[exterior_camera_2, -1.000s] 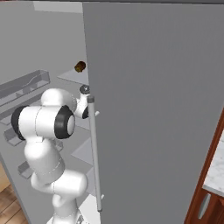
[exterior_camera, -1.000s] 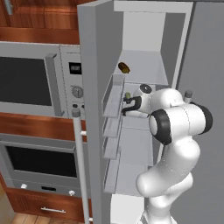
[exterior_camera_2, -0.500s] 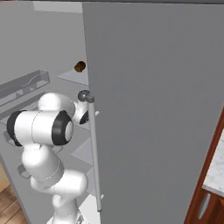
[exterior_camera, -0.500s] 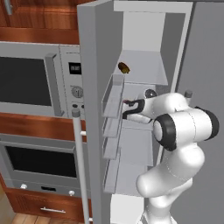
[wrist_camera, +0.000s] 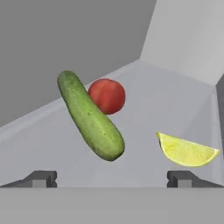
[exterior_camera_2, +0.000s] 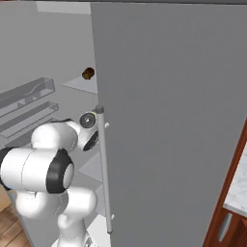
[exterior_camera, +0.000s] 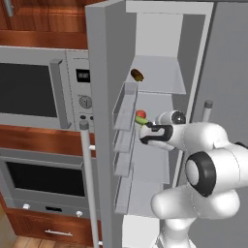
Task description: Take the cucumber and sweet potato from the highest rack and move them to the second highest rack where the lemon wedge and peach are located, to maximize freezer space. Close the freezer door after rearranging.
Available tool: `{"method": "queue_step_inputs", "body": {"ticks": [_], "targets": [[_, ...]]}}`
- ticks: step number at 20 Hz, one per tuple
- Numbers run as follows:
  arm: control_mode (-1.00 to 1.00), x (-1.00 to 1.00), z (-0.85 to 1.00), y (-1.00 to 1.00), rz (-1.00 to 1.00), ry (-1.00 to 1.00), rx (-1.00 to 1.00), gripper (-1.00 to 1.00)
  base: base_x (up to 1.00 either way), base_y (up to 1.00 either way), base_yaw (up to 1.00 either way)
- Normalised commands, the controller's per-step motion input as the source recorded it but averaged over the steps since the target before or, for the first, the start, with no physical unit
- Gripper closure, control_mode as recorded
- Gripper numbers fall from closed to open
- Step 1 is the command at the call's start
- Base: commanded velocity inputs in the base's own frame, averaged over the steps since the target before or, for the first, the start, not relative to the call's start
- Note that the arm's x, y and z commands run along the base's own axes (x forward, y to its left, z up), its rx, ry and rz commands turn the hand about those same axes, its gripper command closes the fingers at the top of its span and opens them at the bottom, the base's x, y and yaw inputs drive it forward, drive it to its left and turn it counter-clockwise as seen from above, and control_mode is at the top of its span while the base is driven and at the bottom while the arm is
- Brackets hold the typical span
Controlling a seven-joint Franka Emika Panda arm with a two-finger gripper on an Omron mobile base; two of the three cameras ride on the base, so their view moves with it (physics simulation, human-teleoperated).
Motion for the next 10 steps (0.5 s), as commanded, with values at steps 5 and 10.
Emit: {"method": "queue_step_inputs", "body": {"ticks": [5, 10], "targets": [[-1.0, -0.86, 0.77, 0.14, -0.07, 0.0, 0.0, -1.0, 0.0, 0.0, 0.0], [-1.0, -0.68, 0.98, 0.08, -0.03, 0.01, 0.04, -1.0, 0.0, 0.0, 0.0]]}}
